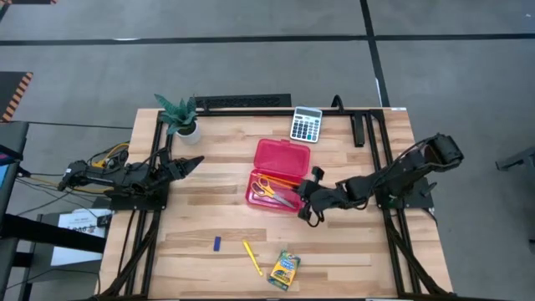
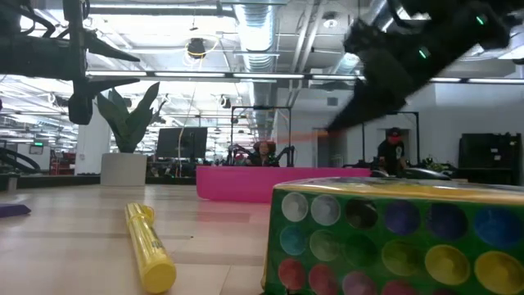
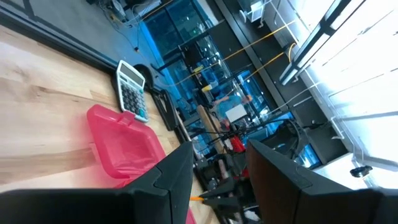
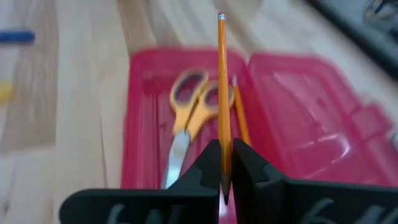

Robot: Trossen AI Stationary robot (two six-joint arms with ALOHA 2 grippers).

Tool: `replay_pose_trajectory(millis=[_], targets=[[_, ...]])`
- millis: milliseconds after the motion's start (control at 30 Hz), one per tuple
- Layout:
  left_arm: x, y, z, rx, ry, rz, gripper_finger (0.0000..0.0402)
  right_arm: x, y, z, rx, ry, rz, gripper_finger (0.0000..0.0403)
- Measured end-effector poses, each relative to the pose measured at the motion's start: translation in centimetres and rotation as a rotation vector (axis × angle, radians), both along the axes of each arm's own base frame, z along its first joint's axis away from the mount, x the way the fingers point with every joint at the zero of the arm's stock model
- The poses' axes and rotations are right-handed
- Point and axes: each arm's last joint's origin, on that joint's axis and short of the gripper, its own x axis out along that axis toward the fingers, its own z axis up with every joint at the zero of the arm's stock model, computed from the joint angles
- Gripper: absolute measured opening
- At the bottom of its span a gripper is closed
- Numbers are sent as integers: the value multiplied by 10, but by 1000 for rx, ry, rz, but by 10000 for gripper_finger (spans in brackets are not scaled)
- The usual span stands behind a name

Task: Pack school essentials
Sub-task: Put the yellow pencil into the red supply box

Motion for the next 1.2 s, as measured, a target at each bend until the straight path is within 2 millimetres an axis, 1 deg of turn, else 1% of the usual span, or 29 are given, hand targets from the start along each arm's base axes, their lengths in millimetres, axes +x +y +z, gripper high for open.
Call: replay_pose_trajectory(millis=[67, 133, 200, 300, 400, 533, 633, 800, 900, 1000, 1100, 1200], targets=[[0, 0, 0, 2, 1, 0, 137, -7, -3, -10, 4, 23, -6, 22], [0, 0, 0, 2, 1, 0, 137, -11, -6, -16, 8, 19, -15, 22], [0, 0, 0, 2, 1, 0, 137, -13, -10, -18, 13, 8, -25, 25], [0, 0, 0, 2, 1, 0, 137, -10, -15, -19, 55, -35, -14, 27], [0, 0, 0, 2, 1, 0, 137, -11, -19, -22, 80, -37, 6, 27], [0, 0, 0, 2, 1, 0, 137, -11, -26, -23, 80, -37, -16, 26], [0, 0, 0, 2, 1, -1, 137, -10, -27, -23, 92, -38, -2, 30], [0, 0, 0, 2, 1, -1, 137, -9, -26, -28, 93, -21, 3, 33], [0, 0, 0, 2, 1, -1, 137, -8, -26, -37, 91, 10, 0, 32], [0, 0, 0, 2, 0, -1, 137, -1, -24, -39, 112, -17, 14, 34], [0, 0, 0, 2, -1, -2, 137, 3, -23, -43, 109, 4, 14, 42], [0, 0, 0, 1, -1, -2, 137, 7, -22, -41, 112, -10, 14, 54]])
